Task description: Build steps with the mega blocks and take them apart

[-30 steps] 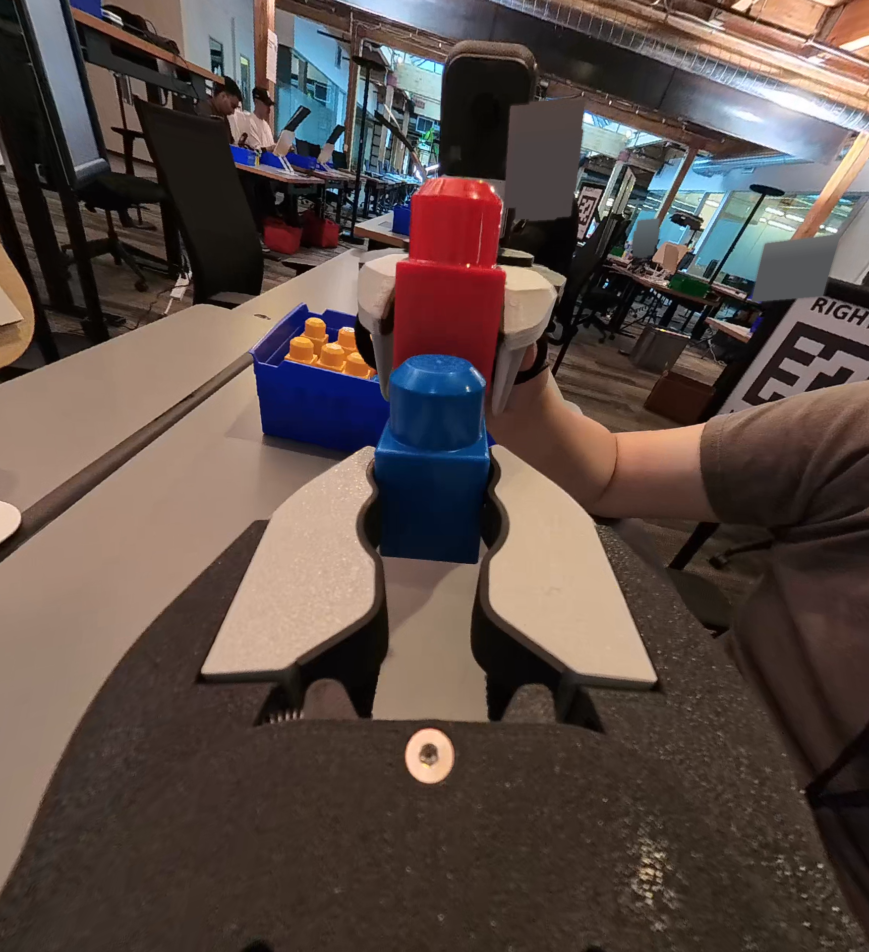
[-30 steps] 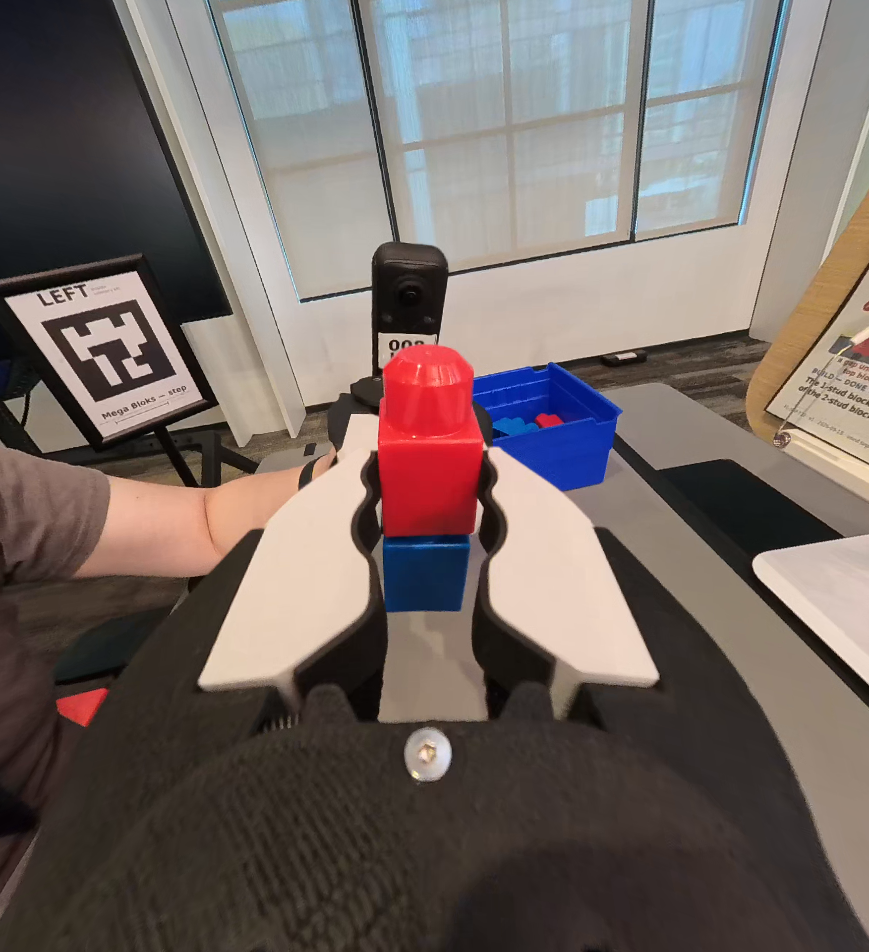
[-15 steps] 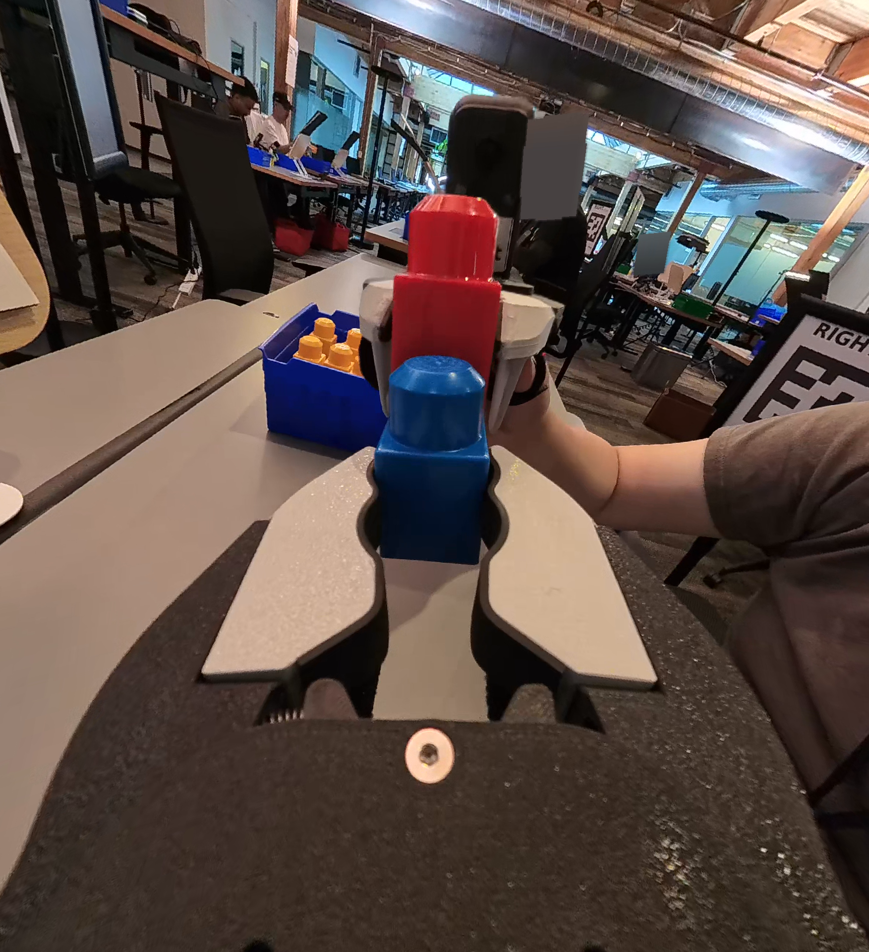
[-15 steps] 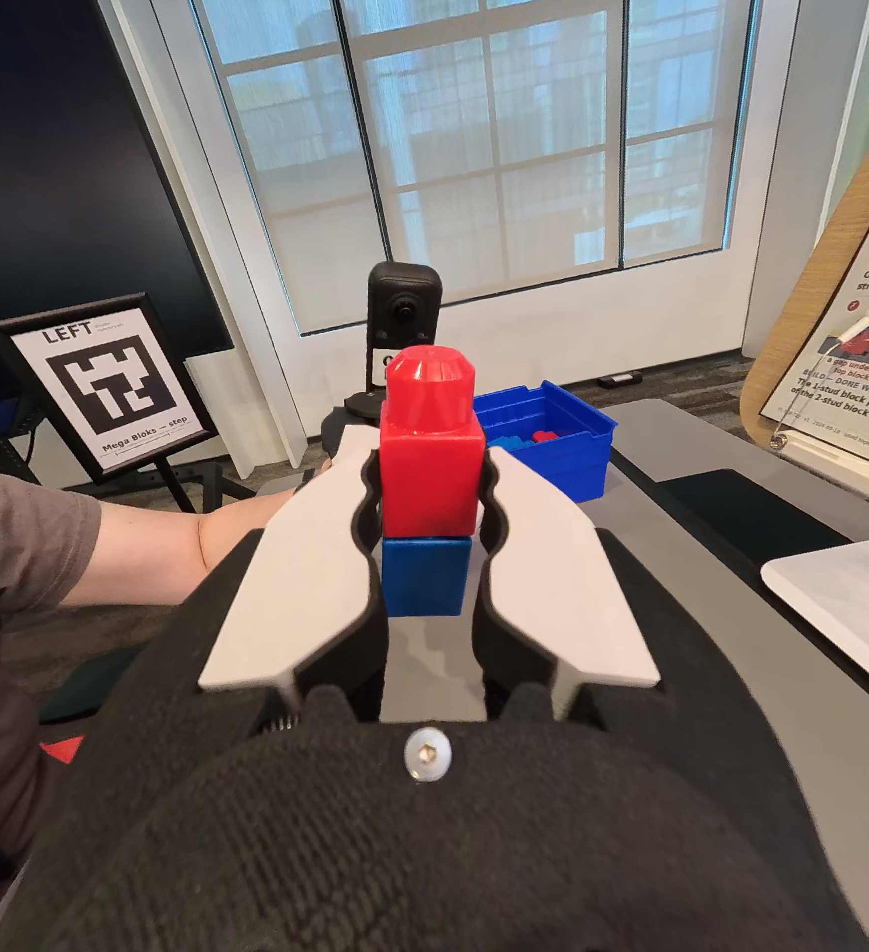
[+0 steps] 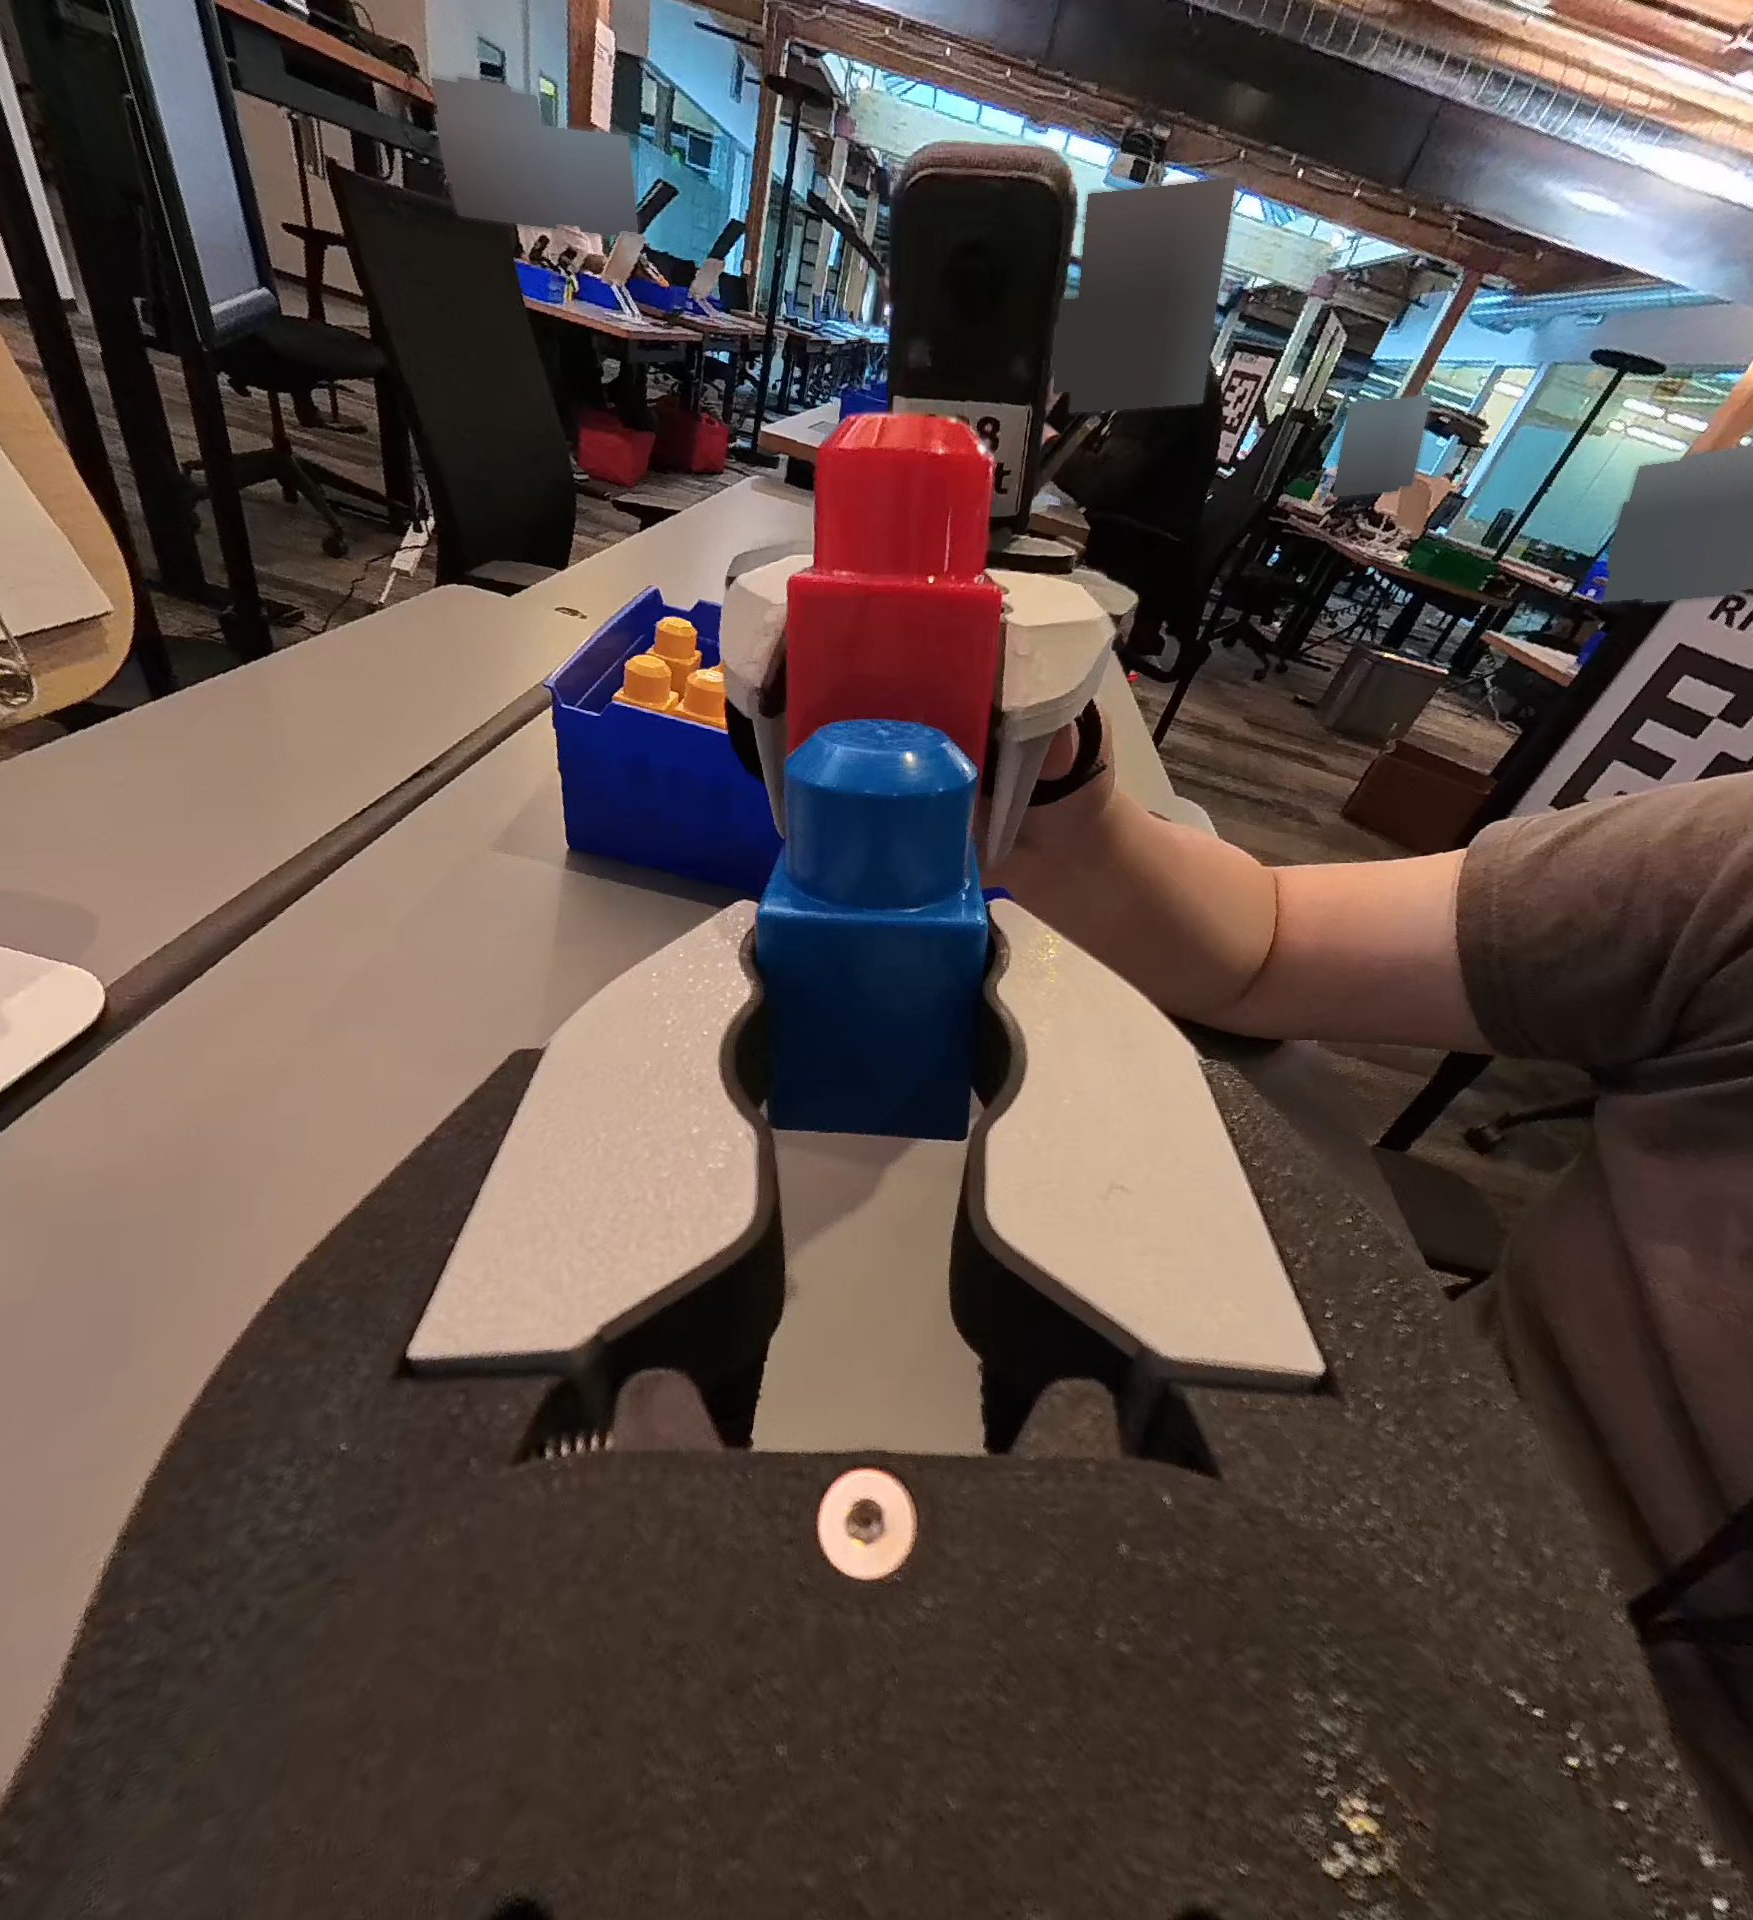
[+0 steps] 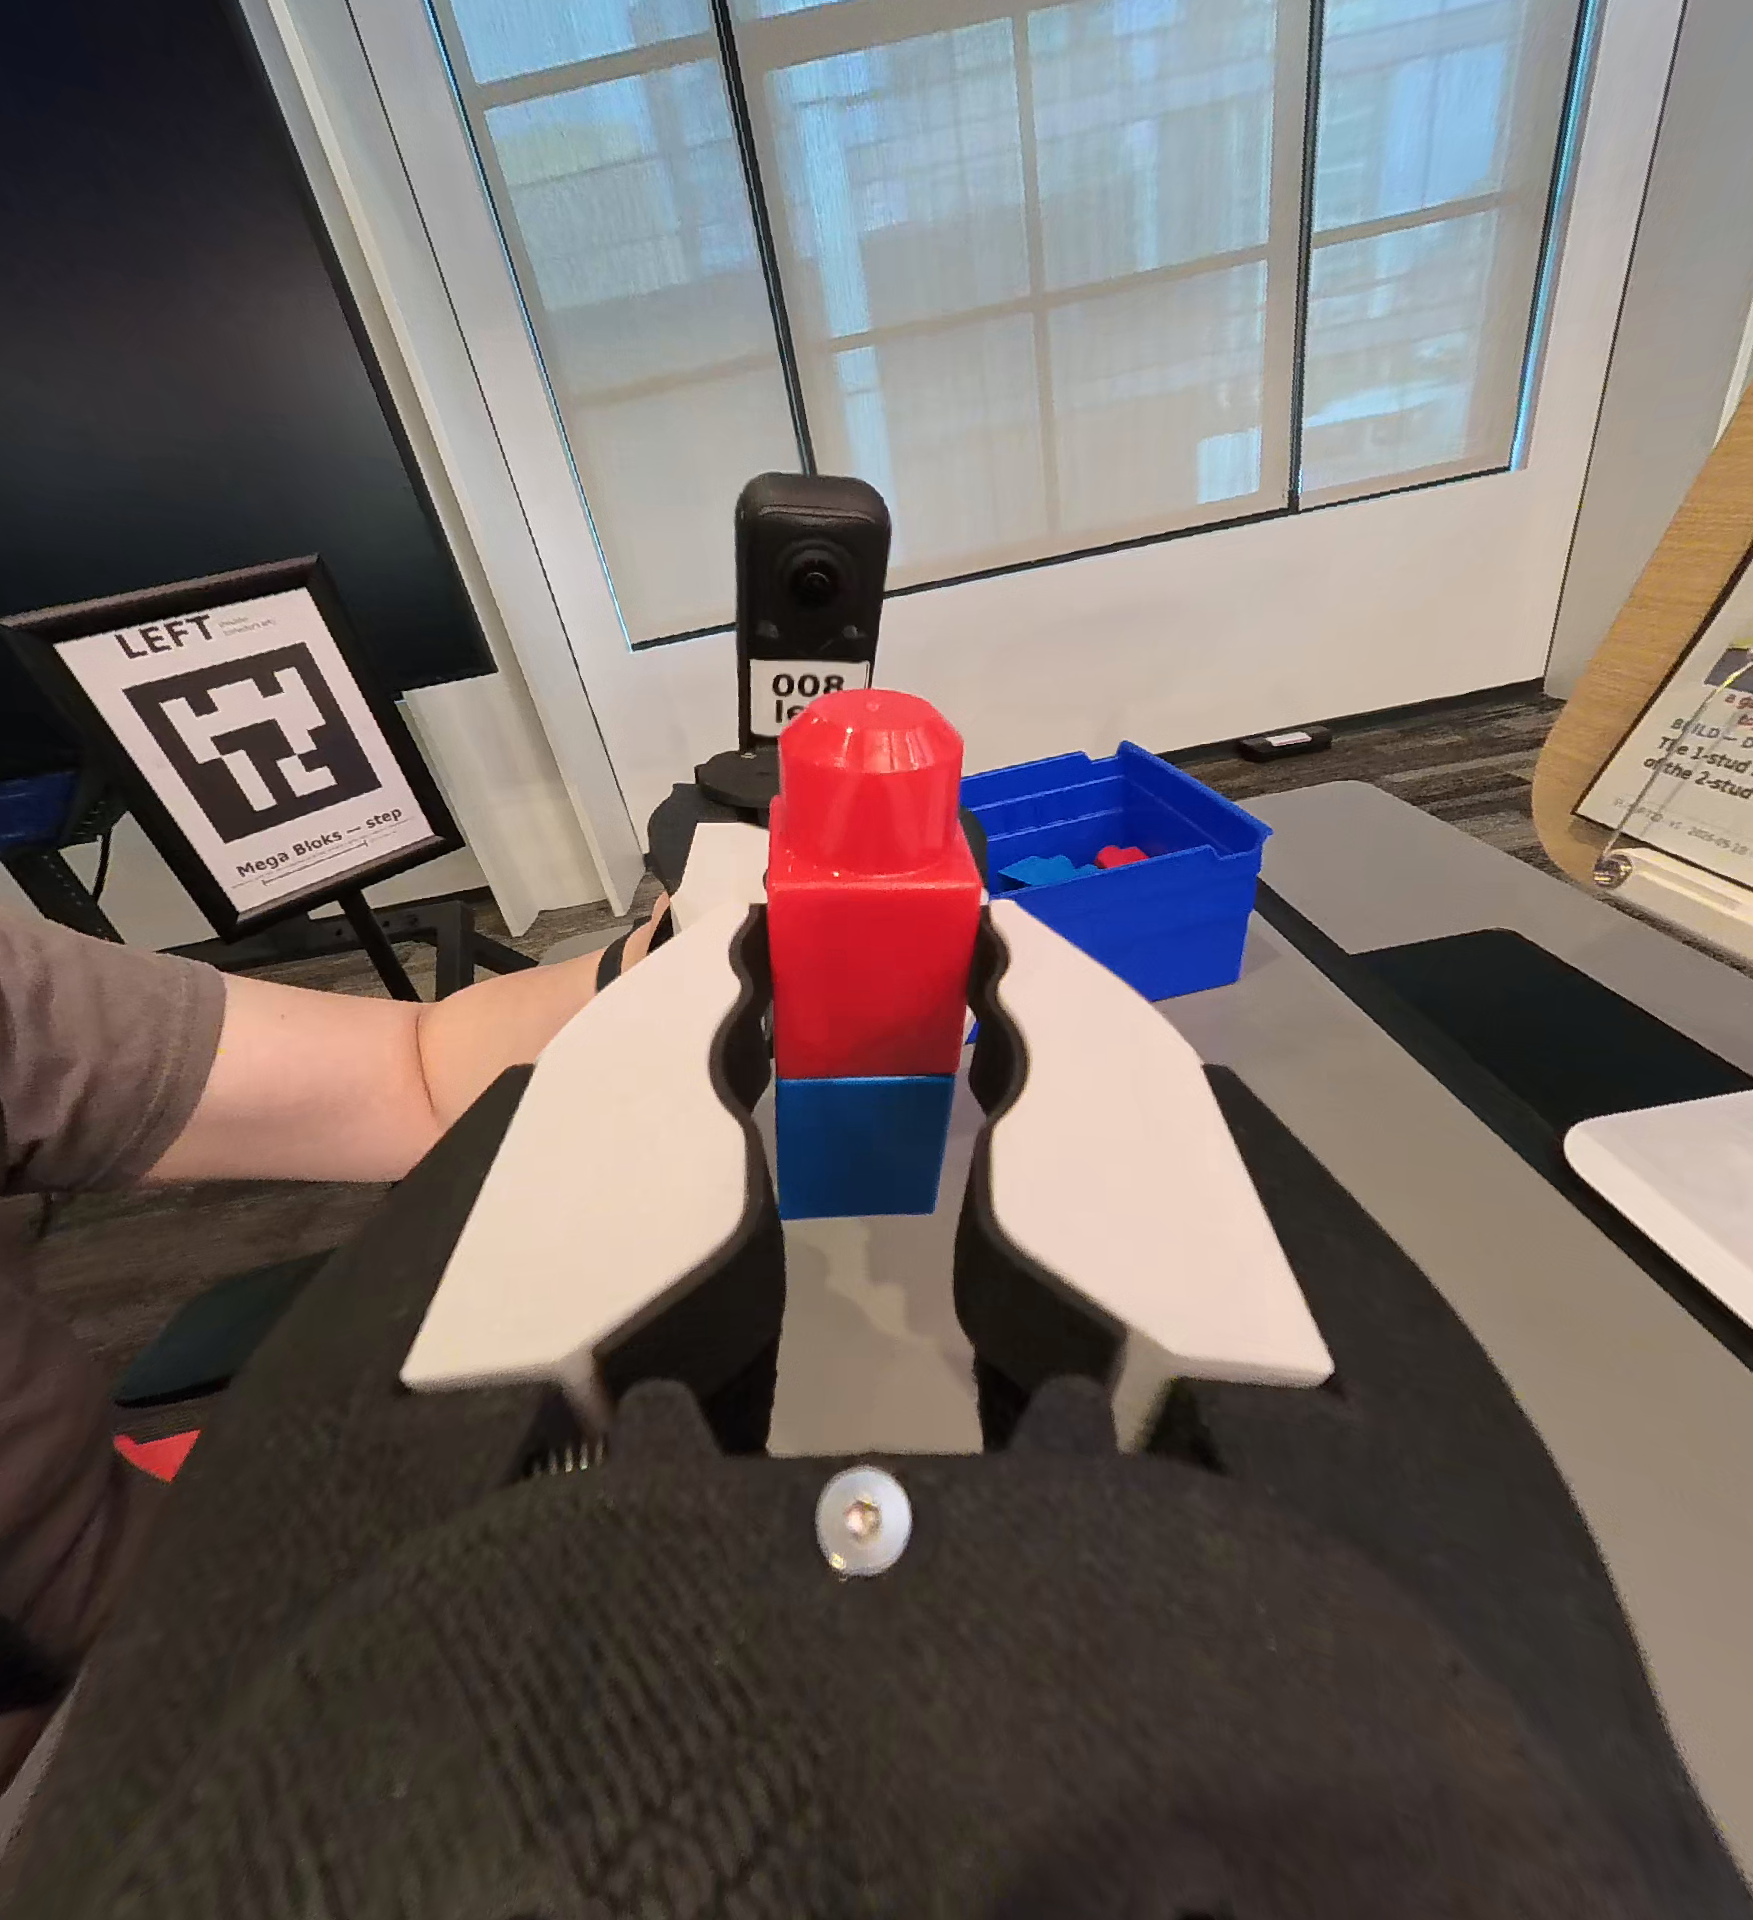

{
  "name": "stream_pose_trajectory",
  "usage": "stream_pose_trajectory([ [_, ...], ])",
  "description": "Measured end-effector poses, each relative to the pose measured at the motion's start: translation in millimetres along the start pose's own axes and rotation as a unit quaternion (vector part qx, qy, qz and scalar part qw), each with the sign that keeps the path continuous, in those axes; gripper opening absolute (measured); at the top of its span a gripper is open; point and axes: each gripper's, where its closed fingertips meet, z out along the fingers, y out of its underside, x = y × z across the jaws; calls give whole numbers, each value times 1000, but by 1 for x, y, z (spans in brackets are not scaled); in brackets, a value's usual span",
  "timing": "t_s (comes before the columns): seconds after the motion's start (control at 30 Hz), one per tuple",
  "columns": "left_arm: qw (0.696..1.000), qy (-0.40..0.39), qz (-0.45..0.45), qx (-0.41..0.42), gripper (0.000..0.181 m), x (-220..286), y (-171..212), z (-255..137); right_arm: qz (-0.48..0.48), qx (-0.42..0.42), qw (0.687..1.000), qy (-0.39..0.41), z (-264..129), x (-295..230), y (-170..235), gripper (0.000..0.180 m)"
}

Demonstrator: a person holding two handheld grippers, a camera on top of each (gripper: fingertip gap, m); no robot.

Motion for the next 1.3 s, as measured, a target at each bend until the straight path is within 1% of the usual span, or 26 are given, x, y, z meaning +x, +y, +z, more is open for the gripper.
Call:
stream_pose_trajectory([
  [0.6, 1000, -2, 4, -1, 35, 2, -2, -2, 19, 6, 1000, -15, 1, -2, 1, 38],
  [0.73, 1000, -7, 23, -1, 35, 2, -5, -2, 6, -2, 1000, -22, 0, -2, -1, 37],
  [0.87, 997, -18, 77, -10, 35, 10, -8, 0, -48, -57, 997, -20, -5, -11, -2, 38],
  [0.93, 993, -30, 110, -20, 35, 12, -8, 1, -84, -80, 993, -7, -12, -15, -8, 59],
  [1.0, 990, -35, 131, -23, 35, 15, -8, 1, -120, -98, 988, 2, -22, -20, -13, 59],
  [1.13, 985, -49, 165, -33, 35, 17, -8, 2, -184, -130, 973, 46, -35, -21, -20, 58],
  [1.3, 967, -65, 237, -69, 36, 25, 0, 9, -271, -167, 947, 42, -34, -35, -13, 58],
])
